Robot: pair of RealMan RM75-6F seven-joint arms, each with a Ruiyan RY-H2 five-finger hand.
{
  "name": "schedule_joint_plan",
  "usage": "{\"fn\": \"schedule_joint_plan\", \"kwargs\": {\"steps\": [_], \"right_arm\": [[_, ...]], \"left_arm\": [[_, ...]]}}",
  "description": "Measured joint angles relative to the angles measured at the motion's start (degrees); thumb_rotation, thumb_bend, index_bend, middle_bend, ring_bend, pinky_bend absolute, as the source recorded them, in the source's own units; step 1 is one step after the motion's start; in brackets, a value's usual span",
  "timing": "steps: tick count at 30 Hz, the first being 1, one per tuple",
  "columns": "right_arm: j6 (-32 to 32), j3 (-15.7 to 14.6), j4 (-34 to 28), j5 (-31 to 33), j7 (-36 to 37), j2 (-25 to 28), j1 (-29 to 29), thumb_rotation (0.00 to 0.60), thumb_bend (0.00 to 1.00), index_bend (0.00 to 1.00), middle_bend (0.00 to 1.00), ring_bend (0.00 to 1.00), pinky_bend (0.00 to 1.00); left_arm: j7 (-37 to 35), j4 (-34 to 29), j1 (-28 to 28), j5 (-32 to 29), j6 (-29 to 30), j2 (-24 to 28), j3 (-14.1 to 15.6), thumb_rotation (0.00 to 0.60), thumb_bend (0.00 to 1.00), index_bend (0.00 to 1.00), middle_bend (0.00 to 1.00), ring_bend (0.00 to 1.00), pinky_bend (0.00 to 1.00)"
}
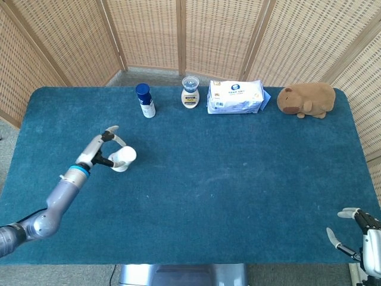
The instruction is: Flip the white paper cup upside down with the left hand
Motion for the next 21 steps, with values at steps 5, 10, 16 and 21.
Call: {"fn": "schedule_joint_plan", "kwargs": {"steps": [5,10,16,21], "right_arm": [[0.02,-0.01,-0.32,0.1,-0.42,0.1,-0.02,0.426,0.32,0.42,0.37,0.36,0.37],[0.23,-0.05,-0.5,0.48,-0.44,0.42,-0.33,0.421,0.32,0.42,0.37,0.36,0.38],[0.33,0.02,-0.84,0.53,-0.66,0.8,-0.37,0.422,0.32,0.42,0.37,0.36,0.38],[0.49,0.09,-1.13,0.87,-0.85,1.12,-0.58,0.422,0.32,0.42,0.37,0.36,0.38]], "left_arm": [[-4.15,4.38,1.03,3.89,-0.42,-2.29,-0.93,0.6,0.22,0.5,0.04,0.0,0.05],[-5.24,8.41,0.75,5.44,1.97,-5.91,-1.24,0.6,0.2,0.5,0.04,0.0,0.05],[-6.61,12.51,-0.53,5.89,3.36,-10.6,-1.45,0.6,0.2,0.5,0.04,0.0,0.05],[-7.39,14.51,-1.88,5.82,2.89,-12.83,-1.58,0.6,0.19,0.5,0.04,0.0,0.05]]}}
